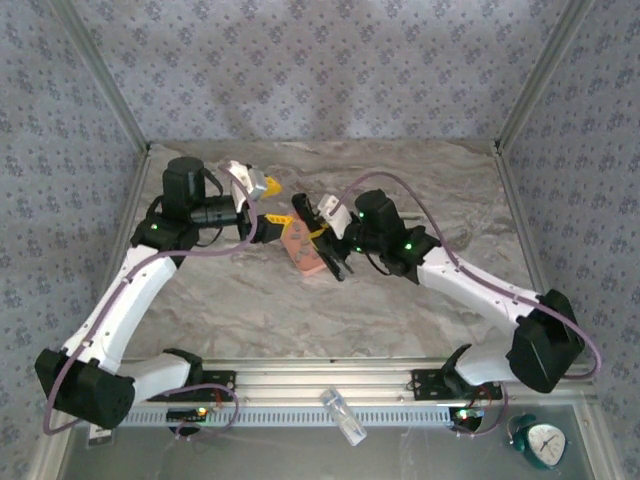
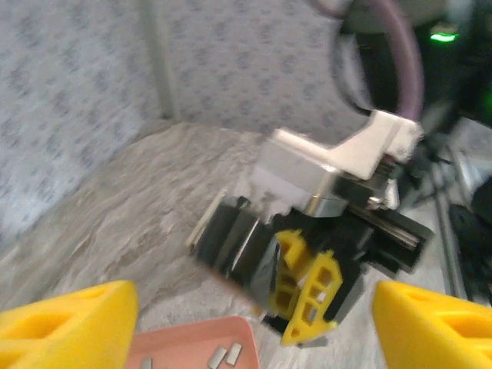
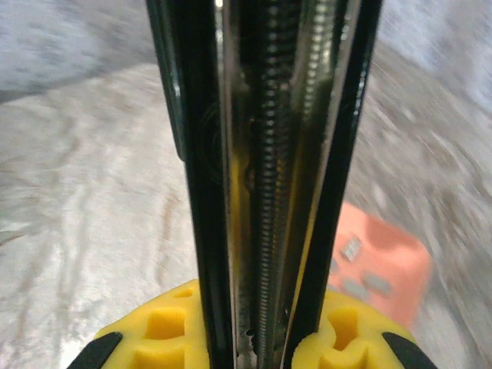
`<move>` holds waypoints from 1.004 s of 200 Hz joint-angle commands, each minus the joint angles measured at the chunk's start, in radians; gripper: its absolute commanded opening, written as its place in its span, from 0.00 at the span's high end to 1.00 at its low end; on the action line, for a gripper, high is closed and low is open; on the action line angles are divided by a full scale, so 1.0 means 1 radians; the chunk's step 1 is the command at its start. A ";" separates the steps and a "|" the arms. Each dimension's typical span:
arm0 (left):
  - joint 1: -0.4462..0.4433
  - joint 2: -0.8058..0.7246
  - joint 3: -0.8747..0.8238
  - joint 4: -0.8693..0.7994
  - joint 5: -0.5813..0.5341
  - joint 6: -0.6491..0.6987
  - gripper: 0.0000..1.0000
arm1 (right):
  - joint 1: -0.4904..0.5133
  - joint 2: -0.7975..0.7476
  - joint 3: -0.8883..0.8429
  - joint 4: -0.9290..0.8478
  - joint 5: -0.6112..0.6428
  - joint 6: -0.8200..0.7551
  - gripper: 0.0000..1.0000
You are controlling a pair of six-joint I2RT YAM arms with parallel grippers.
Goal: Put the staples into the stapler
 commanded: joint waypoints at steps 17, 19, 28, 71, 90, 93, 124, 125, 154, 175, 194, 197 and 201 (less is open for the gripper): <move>-0.006 -0.027 -0.111 0.148 -0.318 -0.309 0.16 | -0.014 -0.044 0.079 -0.414 0.449 0.412 1.00; -0.007 -0.028 -0.117 0.151 -0.330 -0.320 0.16 | -0.016 -0.041 0.081 -0.439 0.457 0.427 1.00; -0.009 -0.027 -0.146 0.158 -0.385 -0.370 0.16 | -0.028 -0.026 0.096 -0.505 0.477 0.489 1.00; -0.011 -0.025 -0.265 0.177 -0.508 -0.518 0.17 | -0.087 0.122 0.167 -0.659 0.497 0.652 1.00; -0.011 -0.021 -0.287 0.160 -0.535 -0.530 0.17 | -0.109 0.215 0.234 -0.680 0.497 0.686 1.00; -0.011 -0.021 -0.290 0.157 -0.542 -0.533 0.17 | -0.111 0.229 0.243 -0.679 0.493 0.688 1.00; -0.011 -0.016 -0.317 0.144 -0.591 -0.577 0.17 | -0.122 0.385 0.348 -0.671 0.463 0.678 1.00; -0.011 -0.016 -0.317 0.144 -0.592 -0.578 0.17 | -0.122 0.390 0.352 -0.671 0.462 0.677 1.00; -0.013 -0.013 -0.342 0.147 -0.609 -0.612 0.18 | -0.139 0.525 0.452 -0.682 0.438 0.656 1.00; -0.013 -0.012 -0.358 0.159 -0.607 -0.628 0.18 | -0.165 0.604 0.520 -0.702 0.417 0.656 1.00; -0.013 -0.007 -0.365 0.162 -0.611 -0.630 0.18 | -0.185 0.664 0.569 -0.709 0.396 0.656 1.00; -0.013 -0.007 -0.366 0.163 -0.612 -0.630 0.18 | -0.188 0.672 0.576 -0.711 0.393 0.657 1.00; -0.013 -0.006 -0.366 0.163 -0.612 -0.629 0.18 | -0.192 0.683 0.586 -0.711 0.388 0.657 1.00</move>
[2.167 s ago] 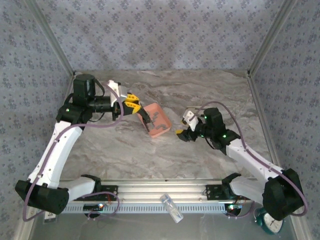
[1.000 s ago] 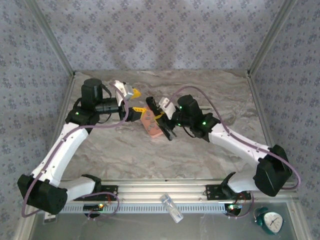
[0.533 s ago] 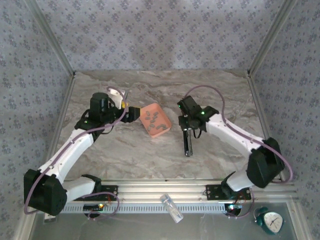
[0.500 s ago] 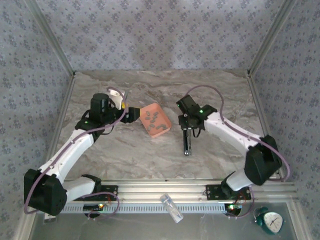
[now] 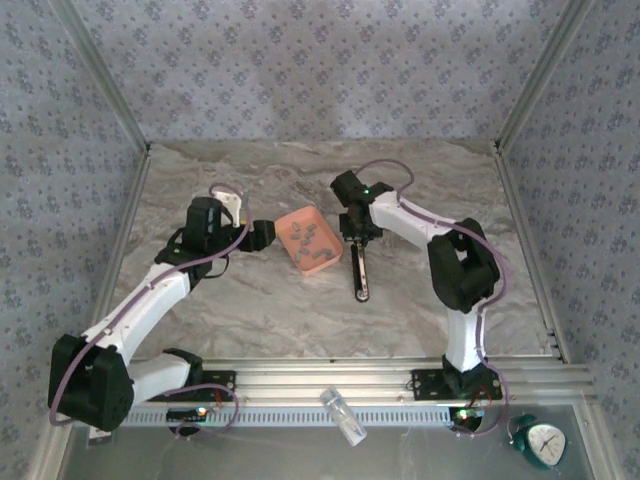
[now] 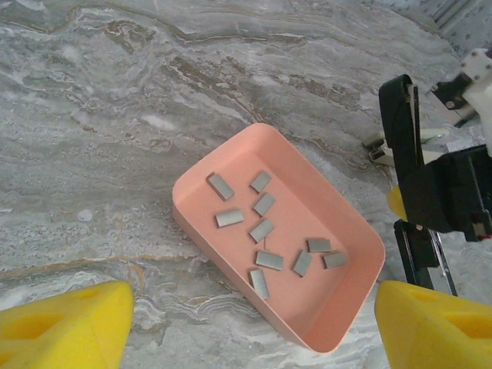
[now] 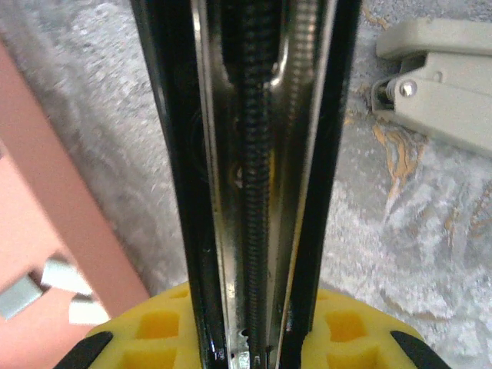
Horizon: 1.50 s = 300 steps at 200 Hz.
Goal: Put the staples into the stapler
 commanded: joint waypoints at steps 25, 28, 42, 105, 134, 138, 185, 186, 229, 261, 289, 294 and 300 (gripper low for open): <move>-0.006 0.013 -0.004 0.028 -0.017 -0.018 0.18 | -0.041 0.118 0.133 -0.048 -0.040 0.020 1.00; -0.006 0.016 -0.003 0.028 -0.016 -0.019 0.18 | -0.042 0.123 0.136 -0.049 -0.039 0.022 1.00; -0.006 0.026 0.002 0.030 -0.014 -0.019 0.18 | -0.048 0.155 0.161 -0.053 -0.040 0.023 1.00; -0.007 0.043 0.011 0.029 -0.012 -0.013 0.18 | -0.062 0.188 0.250 -0.101 -0.040 0.032 0.65; -0.006 0.043 0.014 0.027 -0.012 -0.011 0.18 | -0.063 0.109 0.270 -0.142 -0.027 -0.009 0.53; -0.006 0.043 0.015 0.026 -0.011 -0.011 0.18 | -0.064 0.095 0.268 -0.148 -0.025 -0.021 0.52; -0.006 0.046 0.032 0.007 0.011 0.039 0.17 | -0.152 -0.067 0.176 -0.143 -0.144 -0.430 0.39; -0.006 0.046 0.033 0.007 0.012 0.042 0.17 | -0.156 -0.070 0.172 -0.142 -0.148 -0.442 0.39; -0.002 0.055 0.022 0.041 0.111 0.163 0.16 | -0.311 -0.177 0.005 -0.022 -0.335 -0.972 0.36; 0.000 0.066 -0.025 0.142 0.211 0.245 0.16 | -0.368 -0.153 -0.032 0.041 -0.298 -1.219 0.18; 0.002 0.090 -0.052 0.199 0.264 0.291 0.16 | -0.368 -0.094 -0.035 0.037 -0.230 -1.428 0.16; 0.003 0.096 -0.049 0.199 0.269 0.300 0.16 | -0.373 -0.086 -0.037 0.045 -0.226 -1.449 0.16; 0.004 0.105 -0.046 0.196 0.271 0.305 0.16 | -0.378 -0.077 -0.037 0.054 -0.229 -1.473 0.16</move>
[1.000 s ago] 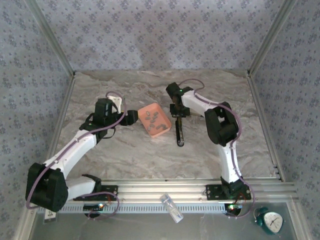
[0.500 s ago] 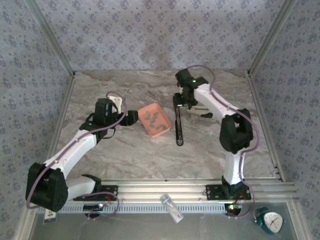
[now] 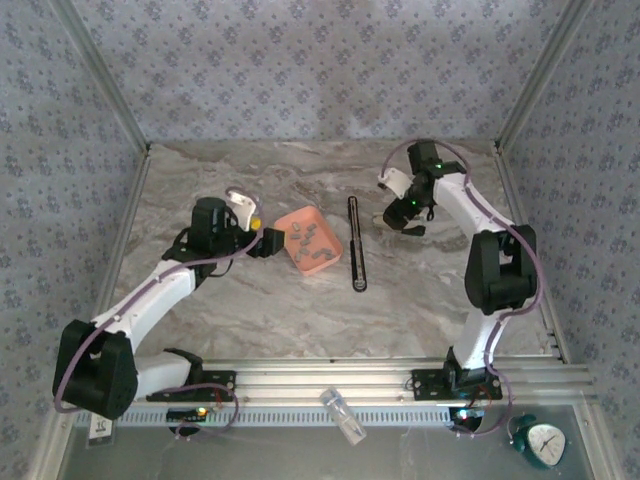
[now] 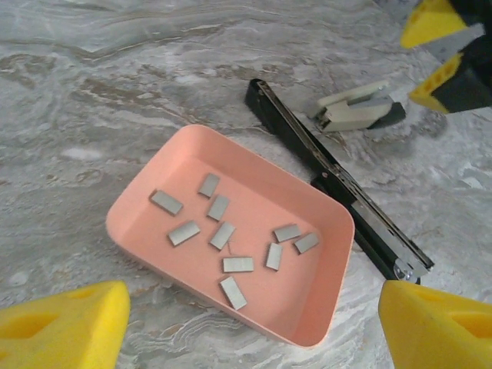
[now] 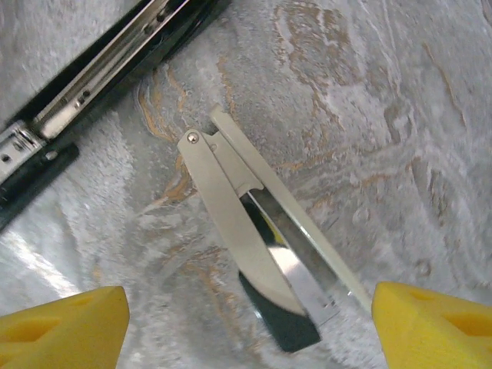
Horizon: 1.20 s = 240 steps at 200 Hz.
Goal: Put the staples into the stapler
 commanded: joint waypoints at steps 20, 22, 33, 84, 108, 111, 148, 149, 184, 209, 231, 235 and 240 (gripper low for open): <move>0.009 0.060 0.003 0.050 0.091 0.089 0.16 | -0.013 0.077 -0.002 0.030 -0.011 -0.314 0.16; 0.010 0.062 0.005 0.049 0.093 0.090 0.16 | -0.012 0.080 0.000 0.028 -0.016 -0.319 0.16; 0.012 0.078 0.011 0.044 0.101 0.097 0.16 | -0.014 0.101 0.011 0.018 -0.028 -0.352 0.16; 0.017 0.157 0.053 0.039 0.167 0.108 0.16 | -0.014 0.221 0.082 -0.011 -0.006 -0.405 0.16; 0.016 0.194 0.071 0.053 0.200 0.102 0.16 | -0.015 0.264 0.109 -0.014 -0.001 -0.423 0.17; 0.016 0.199 0.072 0.054 0.201 0.102 0.16 | -0.015 0.269 0.111 -0.016 0.000 -0.426 0.17; 0.017 0.247 0.101 0.053 0.201 0.106 0.17 | -0.019 0.331 0.153 -0.041 0.002 -0.452 0.20; 0.017 0.249 0.102 0.054 0.202 0.107 0.17 | -0.018 0.332 0.155 -0.042 0.002 -0.453 0.21; 0.016 0.272 0.120 0.062 0.203 0.103 0.24 | -0.016 0.347 0.162 -0.044 0.015 -0.466 0.36; 0.016 0.270 0.130 0.055 0.202 0.112 0.26 | -0.016 0.326 0.148 -0.039 0.022 -0.465 0.51; 0.016 0.265 0.143 0.029 0.197 0.126 0.27 | -0.014 0.285 0.117 -0.022 0.021 -0.465 0.56; 0.016 0.264 0.145 0.025 0.196 0.128 0.27 | -0.014 0.277 0.110 -0.017 0.022 -0.462 0.57; 0.015 0.262 0.147 0.019 0.193 0.130 0.27 | -0.014 0.265 0.102 -0.012 0.022 -0.457 0.58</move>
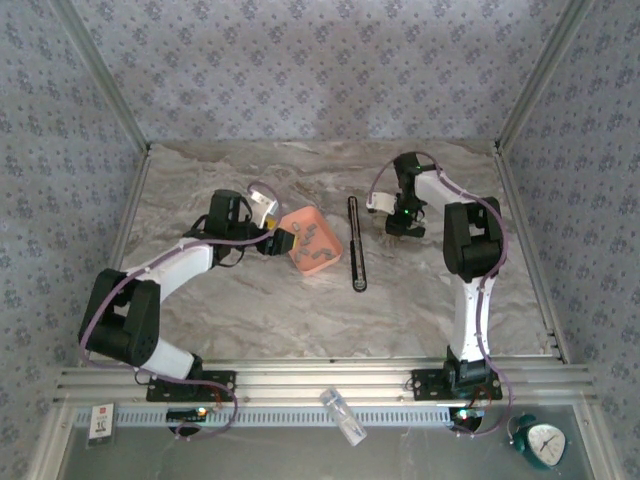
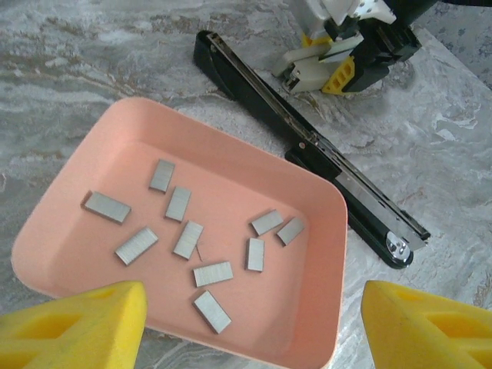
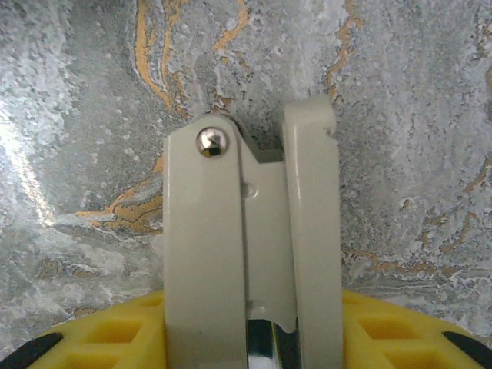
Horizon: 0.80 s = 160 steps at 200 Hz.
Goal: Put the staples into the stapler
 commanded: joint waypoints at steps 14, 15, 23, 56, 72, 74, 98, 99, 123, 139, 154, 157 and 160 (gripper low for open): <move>0.003 -0.017 0.048 -0.038 0.008 0.034 0.28 | -0.004 -0.081 -0.055 0.035 0.030 -0.018 0.59; 0.001 -0.018 0.048 -0.039 0.006 0.034 0.28 | -0.004 -0.085 -0.057 0.036 0.029 -0.014 0.59; -0.003 -0.028 0.052 -0.049 -0.002 0.035 0.28 | -0.004 -0.108 -0.070 0.045 0.021 0.021 0.60; -0.052 -0.085 0.064 -0.095 -0.085 0.010 0.28 | 0.000 -0.254 -0.163 0.146 0.021 0.284 0.61; -0.088 -0.119 0.062 -0.089 -0.143 -0.053 0.28 | 0.013 -0.328 -0.193 0.158 0.018 0.470 0.63; -0.092 -0.125 0.062 -0.087 -0.155 -0.066 0.28 | 0.016 -0.336 -0.196 0.158 0.019 0.495 0.63; -0.151 -0.173 0.034 -0.034 -0.268 -0.259 0.27 | 0.054 -0.438 -0.235 0.158 0.043 0.837 0.64; -0.153 -0.174 0.033 -0.032 -0.270 -0.269 0.27 | 0.055 -0.442 -0.238 0.158 0.044 0.850 0.64; -0.236 -0.203 0.003 0.033 -0.326 -0.425 0.27 | 0.106 -0.541 -0.300 0.178 0.073 1.178 0.64; -0.307 -0.208 -0.003 0.050 -0.379 -0.482 0.27 | 0.147 -0.611 -0.352 0.188 0.087 1.370 0.63; -0.368 -0.206 -0.003 0.046 -0.413 -0.527 0.26 | 0.189 -0.679 -0.418 0.220 0.121 1.563 0.64; -0.378 -0.206 -0.006 0.043 -0.417 -0.535 0.26 | 0.198 -0.691 -0.425 0.234 0.121 1.599 0.64; -0.387 -0.205 -0.006 0.042 -0.420 -0.544 0.26 | 0.206 -0.706 -0.455 0.250 0.121 1.630 0.65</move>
